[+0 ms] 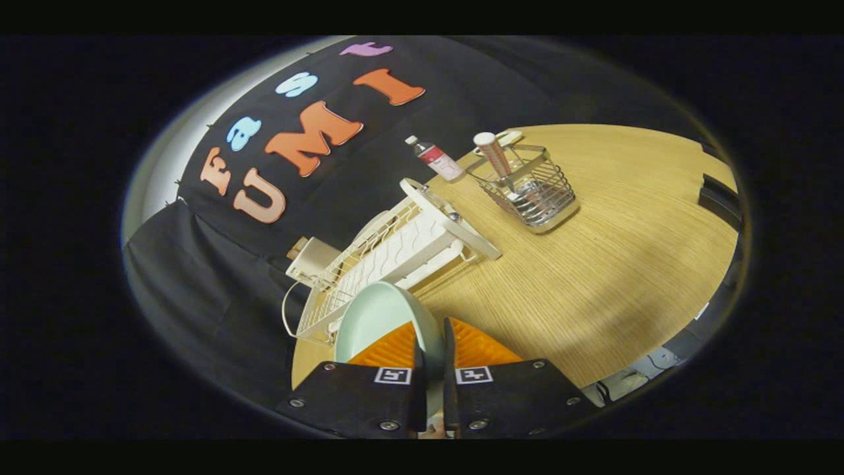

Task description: Take the plate from the dish rack, then take the spoon from the basket and place it into the plate.

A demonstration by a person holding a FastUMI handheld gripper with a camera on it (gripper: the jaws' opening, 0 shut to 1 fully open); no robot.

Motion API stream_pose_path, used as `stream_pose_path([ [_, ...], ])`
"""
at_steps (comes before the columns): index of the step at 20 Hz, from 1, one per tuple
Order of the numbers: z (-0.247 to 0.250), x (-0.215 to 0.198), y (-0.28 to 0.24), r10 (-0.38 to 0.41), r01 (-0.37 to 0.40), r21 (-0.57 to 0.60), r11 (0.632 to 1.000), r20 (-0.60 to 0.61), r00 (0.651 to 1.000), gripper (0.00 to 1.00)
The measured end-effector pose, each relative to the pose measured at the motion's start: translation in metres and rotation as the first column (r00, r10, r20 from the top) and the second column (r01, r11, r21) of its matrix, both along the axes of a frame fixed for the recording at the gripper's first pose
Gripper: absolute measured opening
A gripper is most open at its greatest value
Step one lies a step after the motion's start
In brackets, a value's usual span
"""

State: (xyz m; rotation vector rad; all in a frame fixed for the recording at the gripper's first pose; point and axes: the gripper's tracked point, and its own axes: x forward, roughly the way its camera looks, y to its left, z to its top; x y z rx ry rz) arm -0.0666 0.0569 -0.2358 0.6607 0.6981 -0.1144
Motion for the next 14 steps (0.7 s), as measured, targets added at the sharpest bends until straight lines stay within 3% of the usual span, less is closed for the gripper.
stream_pose_path([
  [7, -0.023, 0.007, -0.002, -0.066, 0.067, 0.011, 0.998, -0.029, 0.997, 0.1],
  [14, -0.033, 0.007, 0.008, -0.033, 0.032, -0.02, 0.999, -0.056, 0.998, 0.19],
])
